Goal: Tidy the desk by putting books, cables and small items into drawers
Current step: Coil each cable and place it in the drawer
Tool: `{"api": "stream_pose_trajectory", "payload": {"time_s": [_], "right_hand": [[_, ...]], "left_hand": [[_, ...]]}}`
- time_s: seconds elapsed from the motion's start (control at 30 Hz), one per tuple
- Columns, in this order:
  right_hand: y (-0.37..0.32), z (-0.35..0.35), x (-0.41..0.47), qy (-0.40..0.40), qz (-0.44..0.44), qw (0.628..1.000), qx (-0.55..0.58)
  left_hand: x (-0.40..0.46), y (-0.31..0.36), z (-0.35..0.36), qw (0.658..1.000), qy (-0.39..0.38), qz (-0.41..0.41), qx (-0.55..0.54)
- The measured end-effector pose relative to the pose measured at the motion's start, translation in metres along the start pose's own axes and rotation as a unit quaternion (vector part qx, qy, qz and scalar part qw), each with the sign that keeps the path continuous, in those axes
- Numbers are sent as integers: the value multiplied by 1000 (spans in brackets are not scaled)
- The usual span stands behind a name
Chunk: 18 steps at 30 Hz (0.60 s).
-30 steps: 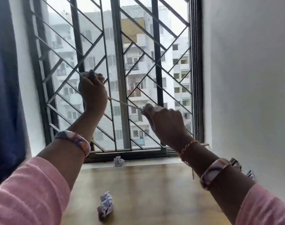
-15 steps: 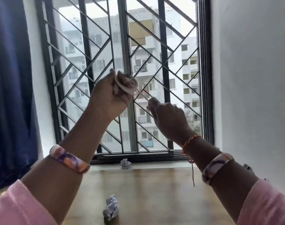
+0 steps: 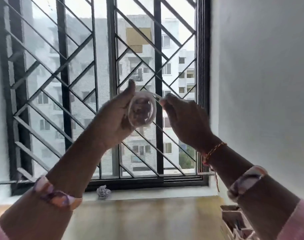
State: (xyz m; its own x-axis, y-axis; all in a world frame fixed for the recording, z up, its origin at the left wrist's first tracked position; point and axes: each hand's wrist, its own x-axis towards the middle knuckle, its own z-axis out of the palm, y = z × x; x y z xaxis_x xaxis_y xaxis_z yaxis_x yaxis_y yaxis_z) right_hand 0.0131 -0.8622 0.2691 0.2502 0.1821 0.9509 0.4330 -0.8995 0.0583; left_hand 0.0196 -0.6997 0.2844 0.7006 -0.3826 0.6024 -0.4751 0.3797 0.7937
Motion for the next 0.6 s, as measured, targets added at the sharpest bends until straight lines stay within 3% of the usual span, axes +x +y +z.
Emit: {"api": "stream_pose_trajectory", "payload": {"time_s": [0.07,0.1,0.17,0.23,0.33,0.4,0.47,0.53,0.6], "right_hand": [[1,7,-3,-52,5,998,-44],[1,10,-4,-87,-5,993,-81],[-2,8,-7,-172,-25,974,-148],[-1,3,-8,-232,-29,955,-183],[6,-4,-6,-172,-32,968,-182],[17,-7,0,-111,-35,985,-128],[29,-12,7,-102,-43,992,-65],[38,-16,13,-88,-48,993,60],[41,-13,13,-48,-5,971,234]], "left_hand": [[26,-12,11,989,47,82,-110],[40,-22,17,985,83,113,-97],[66,-51,17,961,177,195,79],[78,-73,18,913,223,244,238],[82,-88,21,866,168,239,405],[81,-87,22,895,70,160,410],[76,-82,21,946,-46,58,316],[71,-76,22,974,-101,-20,200],[70,-74,23,988,-127,-26,85]]}}
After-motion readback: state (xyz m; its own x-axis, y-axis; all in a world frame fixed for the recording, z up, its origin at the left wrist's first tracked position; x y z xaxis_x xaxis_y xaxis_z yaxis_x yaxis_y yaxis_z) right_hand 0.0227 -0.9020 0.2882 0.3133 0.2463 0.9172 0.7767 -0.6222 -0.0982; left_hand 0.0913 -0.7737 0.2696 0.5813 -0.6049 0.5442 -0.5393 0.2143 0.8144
